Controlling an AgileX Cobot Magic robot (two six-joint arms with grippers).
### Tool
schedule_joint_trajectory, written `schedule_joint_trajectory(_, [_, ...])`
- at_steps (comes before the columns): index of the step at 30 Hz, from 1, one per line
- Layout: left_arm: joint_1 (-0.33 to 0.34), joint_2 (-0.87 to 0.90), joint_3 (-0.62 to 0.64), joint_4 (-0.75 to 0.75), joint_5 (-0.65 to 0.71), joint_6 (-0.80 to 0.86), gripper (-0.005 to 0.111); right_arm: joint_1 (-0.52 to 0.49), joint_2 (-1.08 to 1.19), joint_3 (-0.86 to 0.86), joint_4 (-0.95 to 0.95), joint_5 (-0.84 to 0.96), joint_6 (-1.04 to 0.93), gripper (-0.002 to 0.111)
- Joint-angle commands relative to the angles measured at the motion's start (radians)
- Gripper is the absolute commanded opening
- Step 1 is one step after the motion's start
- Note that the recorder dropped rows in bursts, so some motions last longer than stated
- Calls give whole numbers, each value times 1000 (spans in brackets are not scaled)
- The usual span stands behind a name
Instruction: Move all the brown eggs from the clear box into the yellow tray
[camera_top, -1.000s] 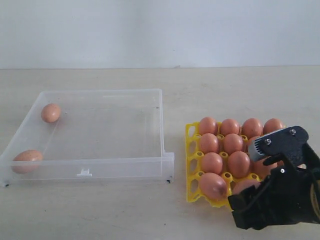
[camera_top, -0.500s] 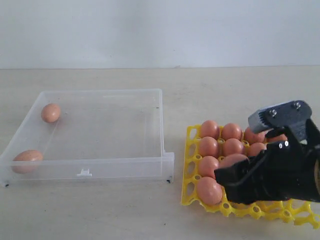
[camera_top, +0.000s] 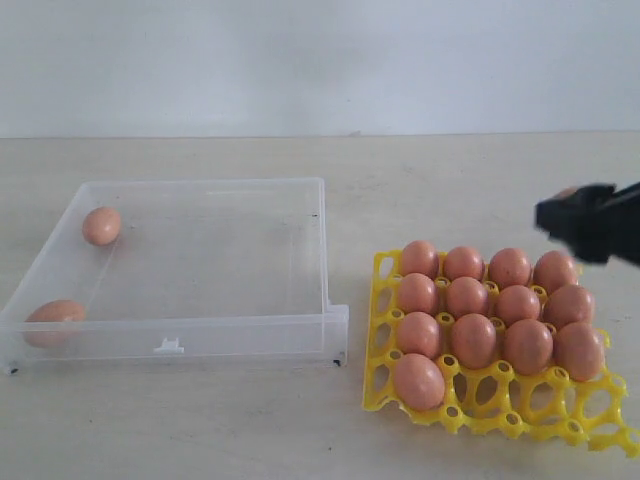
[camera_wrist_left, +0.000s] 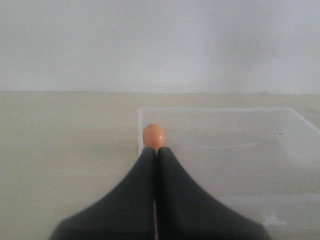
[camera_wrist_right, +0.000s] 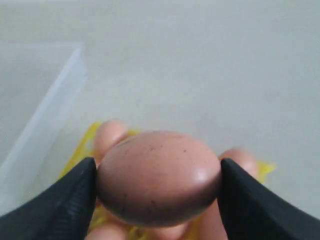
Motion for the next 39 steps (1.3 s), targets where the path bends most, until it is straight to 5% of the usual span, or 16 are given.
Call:
schedule_joint_trajectory(1, [-8, 3, 3, 0, -8, 4, -4, -68, 2, -146, 59, 567, 112, 0])
schedule_joint_trajectory(2, [-8, 3, 3, 0, -8, 4, -4, -68, 11, -193, -20, 784, 239, 0])
schedule_joint_trajectory(5, [-8, 3, 3, 0, -8, 4, -4, -68, 61, -351, -26, 811, 233, 0])
schedule_joint_trajectory(7, [-8, 3, 3, 0, -8, 4, -4, -68, 133, -502, -26, 589, 77, 0])
schedule_joint_trajectory(10, [-8, 3, 3, 0, -8, 4, -4, -68, 254, -693, -26, 66, -422, 0])
schedule_joint_trajectory(15, [-8, 3, 3, 0, -8, 4, -4, -65, 279, -705, -26, -163, -535, 0])
schedule_joint_trajectory(18, [-8, 3, 3, 0, -8, 4, -4, -49, 279, -658, -26, -25, -832, 0])
schedule_joint_trajectory(22, [-8, 3, 3, 0, -8, 4, -4, 27, 304, -627, -26, 469, -1243, 0])
schedule_joint_trajectory(26, [-8, 3, 3, 0, -8, 4, -4, -32, 398, -683, -26, 848, -1144, 0])
schedule_joint_trajectory(28, [-8, 3, 3, 0, -8, 4, -4, -92, 454, -741, 206, 968, -1075, 0])
schedule_joint_trajectory(30, [-8, 3, 3, 0, -8, 4, -4, -181, 496, -806, 617, 1001, -1248, 0])
schedule_joint_trajectory(35, [-8, 3, 3, 0, -8, 4, -4, -388, 544, -831, 1786, 876, -2012, 0])
schedule_joint_trajectory(39, [-8, 3, 3, 0, -8, 4, -4, -468, 544, -785, 2671, 969, -2629, 0])
